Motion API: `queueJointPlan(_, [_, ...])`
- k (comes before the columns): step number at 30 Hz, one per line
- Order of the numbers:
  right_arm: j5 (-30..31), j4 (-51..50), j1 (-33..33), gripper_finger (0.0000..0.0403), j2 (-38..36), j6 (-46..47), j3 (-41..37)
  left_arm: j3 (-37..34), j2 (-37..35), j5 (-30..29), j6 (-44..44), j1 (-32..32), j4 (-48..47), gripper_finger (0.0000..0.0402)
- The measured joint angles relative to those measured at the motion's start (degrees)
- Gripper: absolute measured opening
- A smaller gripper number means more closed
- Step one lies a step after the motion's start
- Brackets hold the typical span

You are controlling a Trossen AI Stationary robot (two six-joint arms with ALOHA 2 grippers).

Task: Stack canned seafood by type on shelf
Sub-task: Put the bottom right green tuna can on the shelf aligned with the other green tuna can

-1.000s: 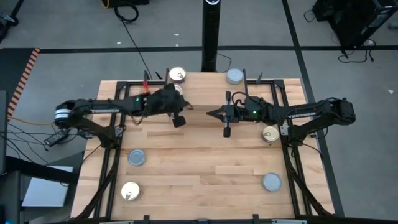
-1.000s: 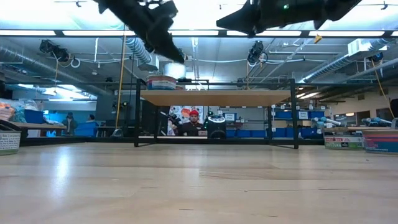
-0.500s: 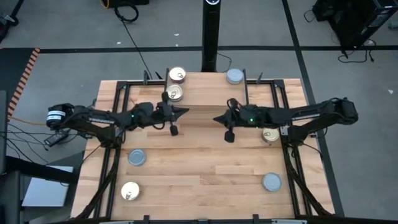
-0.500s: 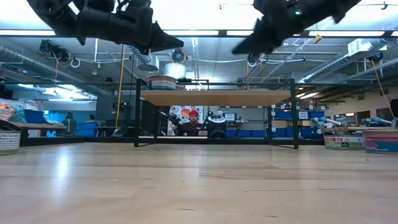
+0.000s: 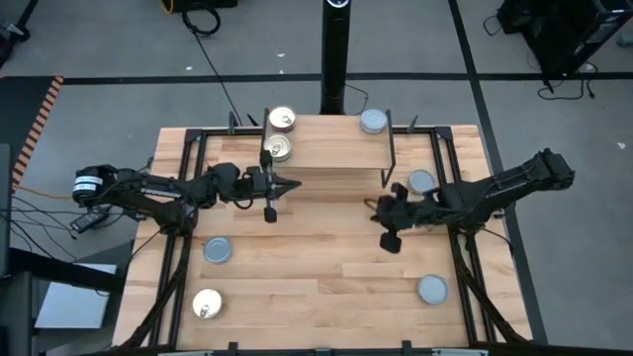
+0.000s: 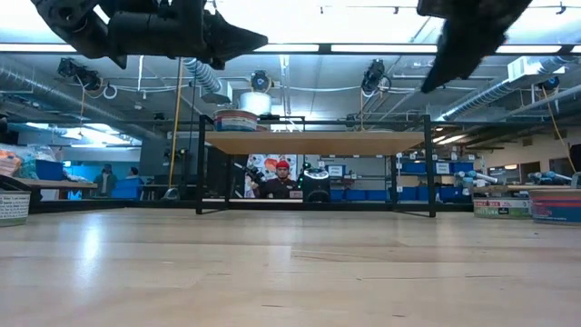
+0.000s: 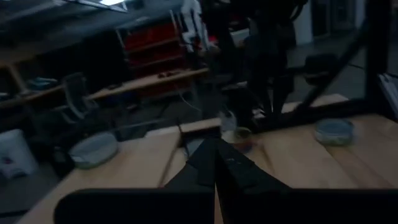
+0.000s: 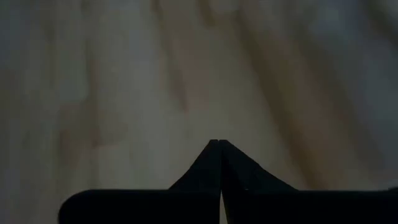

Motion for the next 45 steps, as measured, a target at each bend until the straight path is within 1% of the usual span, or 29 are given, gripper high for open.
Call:
queueJointPlan(3, [-2.84,-2.86,3.60,0.0013,0.00,5.39,-0.02,0.00,0.04,1.37,-0.01,-0.52,-1.33,0.0004])
queueJointPlan(5, [-4.72,-3.79,6.51,0.0020,0.00,7.35,-0.02,0.00,0.04,1.92,0.22,-0.99,-0.65,0.0004])
queueJointPlan(9, [-5.70,-4.07,11.04,0.0037,0.00,11.34,-0.02,0.00,0.04,3.02,0.17,-1.71,0.09,0.0005])
queueJointPlan(12, [-8.53,-4.57,13.16,0.0054,0.00,17.83,-0.02,0.00,0.07,3.50,0.26,-2.41,0.30,0.0005])
queueJointPlan(16, [-14.37,-8.59,15.77,0.0096,0.00,28.23,-0.02,0.00,0.26,3.64,0.26,-2.56,0.92,0.0005])
queueJointPlan(20, [-19.25,-14.62,17.51,0.0156,0.00,36.07,-0.02,0.00,0.26,3.61,0.28,-2.56,0.42,0.0005])
queueJointPlan(22, [-20.44,-17.12,18.60,0.0188,0.00,38.91,-0.02,-0.08,0.28,3.60,0.31,-2.56,0.25,0.0005])
queueJointPlan(26, [-20.97,-19.71,21.68,0.0243,0.27,40.15,-0.02,-0.33,0.31,3.48,0.31,-2.57,0.17,0.0005])
queueJointPlan(28, [-20.81,-19.98,23.12,0.0262,1.25,40.15,-0.02,-0.33,0.31,3.46,0.33,-2.58,0.26,0.0005])
queueJointPlan(31, [-21.32,-19.46,24.99,0.0279,4.39,40.40,-0.02,-0.33,0.31,3.46,0.27,-2.58,0.04,0.0005])
queueJointPlan(33, [-23.61,-18.89,25.83,0.0287,7.19,41.86,-0.02,-0.33,0.31,3.46,0.24,-2.58,0.04,0.0005])
queueJointPlan(39, [-33.17,-16.88,26.07,0.0320,13.76,50.67,-0.02,-0.33,0.31,3.46,0.20,-2.58,0.04,0.0005])
queueJointPlan(42, [-35.46,-16.76,25.83,0.0341,15.15,53.41,-0.02,-0.33,0.31,3.44,0.11,-2.58,0.04,0.0005])
queueJointPlan(45, [-35.93,-16.69,25.64,0.0359,16.05,54.48,-0.02,-0.33,0.31,3.44,-0.02,-2.58,-0.05,0.0005])
